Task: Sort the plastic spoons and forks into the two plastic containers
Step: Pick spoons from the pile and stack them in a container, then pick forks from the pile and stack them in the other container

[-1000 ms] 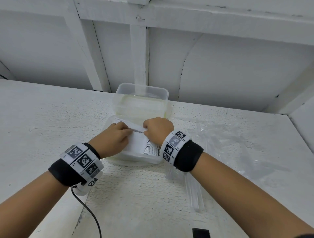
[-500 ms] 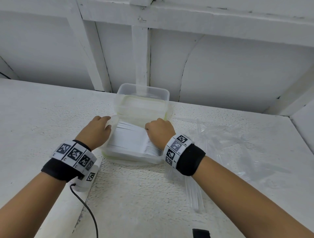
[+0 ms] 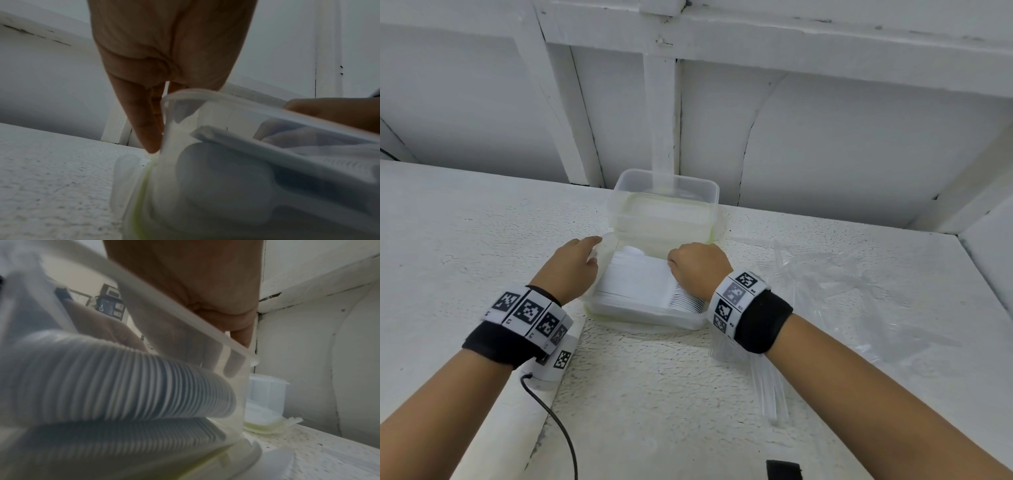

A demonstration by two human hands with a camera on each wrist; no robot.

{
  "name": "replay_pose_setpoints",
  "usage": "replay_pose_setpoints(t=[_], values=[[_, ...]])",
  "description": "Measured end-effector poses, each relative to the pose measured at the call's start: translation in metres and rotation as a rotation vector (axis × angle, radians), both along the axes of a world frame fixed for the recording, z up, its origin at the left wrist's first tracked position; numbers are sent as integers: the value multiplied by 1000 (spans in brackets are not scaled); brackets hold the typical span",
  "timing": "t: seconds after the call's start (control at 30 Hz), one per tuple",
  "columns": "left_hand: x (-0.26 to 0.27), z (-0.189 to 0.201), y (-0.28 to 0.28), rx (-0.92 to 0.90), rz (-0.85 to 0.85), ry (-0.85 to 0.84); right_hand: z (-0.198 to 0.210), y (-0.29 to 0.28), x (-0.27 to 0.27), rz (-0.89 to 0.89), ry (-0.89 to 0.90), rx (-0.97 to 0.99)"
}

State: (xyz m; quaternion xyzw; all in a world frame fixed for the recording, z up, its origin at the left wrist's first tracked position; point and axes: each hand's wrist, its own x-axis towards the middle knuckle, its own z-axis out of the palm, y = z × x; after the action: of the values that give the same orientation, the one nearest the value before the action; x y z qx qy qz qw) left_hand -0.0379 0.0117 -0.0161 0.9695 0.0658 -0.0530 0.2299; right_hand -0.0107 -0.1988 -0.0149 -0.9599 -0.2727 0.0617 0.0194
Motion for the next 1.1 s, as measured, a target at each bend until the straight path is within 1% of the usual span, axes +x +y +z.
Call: replay_pose_setpoints(t=[0.13, 0.2, 0.27, 0.37, 0.43, 0.5, 0.57, 0.63, 0.7, 0.8, 0.87, 0.93, 1.0, 1.1], values=[[-1, 1, 0, 5, -6, 9, 4, 1, -2, -24, 26, 27], [-3, 3, 0, 12, -3, 1, 12, -2, -6, -30, 32, 53], [-6, 7, 0, 14, -8, -40, 25, -9, -14, -27, 11, 92], [-16, 15, -7, 31, -69, -190, 48, -31, -34, -43, 6, 245], [-27, 22, -20, 1, -139, -316, 60, -52, -52, -81, 21, 349], [-40, 28, -39, -48, -231, -419, 65, -73, -68, -121, 39, 388], [-54, 30, -62, -97, -353, -481, 61, -94, -83, -162, 73, 362], [-67, 29, -84, -173, -507, -455, 50, -113, -97, -208, 125, 329], [-77, 22, -105, -241, -649, -359, 35, -130, -111, -244, 179, 304], [-88, 5, -131, -211, -777, -249, 11, -148, -130, -261, 251, 232], [-94, -7, -145, -117, -823, -169, -2, -156, -141, -272, 296, 172], [-97, -18, -156, -4, -823, -105, -11, -160, -151, -269, 313, 111], [-98, -26, -163, 35, -813, -103, -15, -161, -158, -251, 288, 56], [-97, -34, -167, 158, -820, -127, -17, -160, -161, -265, 244, 35]])
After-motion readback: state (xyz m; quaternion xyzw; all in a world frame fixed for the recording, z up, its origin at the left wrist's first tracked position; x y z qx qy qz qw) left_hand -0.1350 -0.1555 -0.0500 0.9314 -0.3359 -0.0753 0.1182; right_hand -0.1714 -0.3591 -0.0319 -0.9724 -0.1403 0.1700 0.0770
